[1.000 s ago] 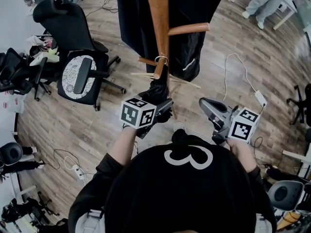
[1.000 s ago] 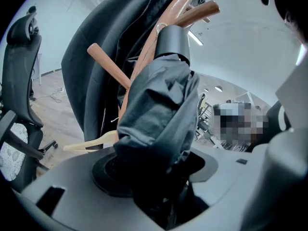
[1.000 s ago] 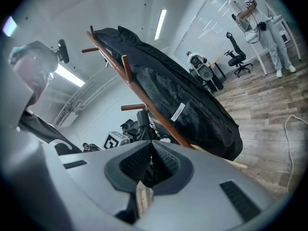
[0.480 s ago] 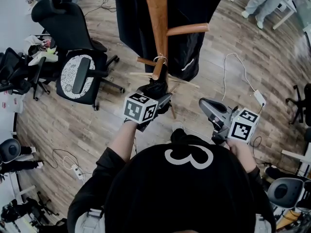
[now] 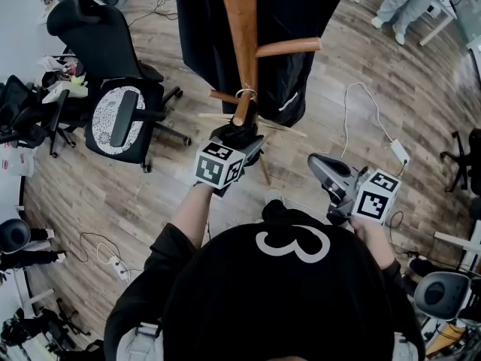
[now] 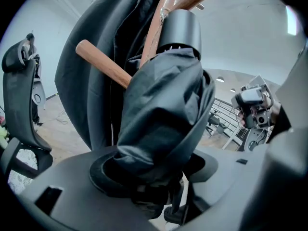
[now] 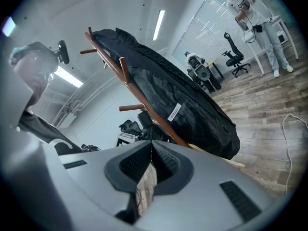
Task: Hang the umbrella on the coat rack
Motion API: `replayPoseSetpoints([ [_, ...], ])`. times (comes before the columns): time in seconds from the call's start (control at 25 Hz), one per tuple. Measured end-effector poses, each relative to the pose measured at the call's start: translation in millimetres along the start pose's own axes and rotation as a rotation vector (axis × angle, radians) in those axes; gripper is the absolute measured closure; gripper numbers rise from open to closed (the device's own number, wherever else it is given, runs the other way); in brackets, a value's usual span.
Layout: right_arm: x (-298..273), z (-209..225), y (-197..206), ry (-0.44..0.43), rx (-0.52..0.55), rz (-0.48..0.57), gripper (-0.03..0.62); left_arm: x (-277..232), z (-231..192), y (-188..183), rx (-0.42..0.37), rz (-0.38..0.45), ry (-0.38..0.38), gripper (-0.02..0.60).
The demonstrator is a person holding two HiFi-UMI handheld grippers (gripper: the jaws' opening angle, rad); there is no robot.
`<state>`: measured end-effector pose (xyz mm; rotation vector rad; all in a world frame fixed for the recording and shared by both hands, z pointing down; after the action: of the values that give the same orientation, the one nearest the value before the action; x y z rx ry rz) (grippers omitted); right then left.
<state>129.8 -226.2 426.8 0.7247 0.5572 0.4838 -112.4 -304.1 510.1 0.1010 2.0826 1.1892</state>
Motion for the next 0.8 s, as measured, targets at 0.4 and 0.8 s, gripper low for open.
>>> replayPoseSetpoints([
  [0.4,-2,-11,0,-0.017,0.031,-0.017,0.566,7,-8,0,-0.001,0.060,-0.088,0.281],
  [0.8,5,-36,11,-0.041,0.064,-0.026,0.566,44,5,13,0.028,0.088,-0.110,0.279],
])
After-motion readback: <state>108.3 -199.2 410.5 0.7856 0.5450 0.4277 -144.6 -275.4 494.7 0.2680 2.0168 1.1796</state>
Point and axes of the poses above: the fingertips, and each gripper's own axes: x backward along the fingers, z to its right, y out of its underside, the point moved 8 cm from there along x, backward along the fingers, and after that the axes turned 8 degrees about y, right-handed, at the moved point
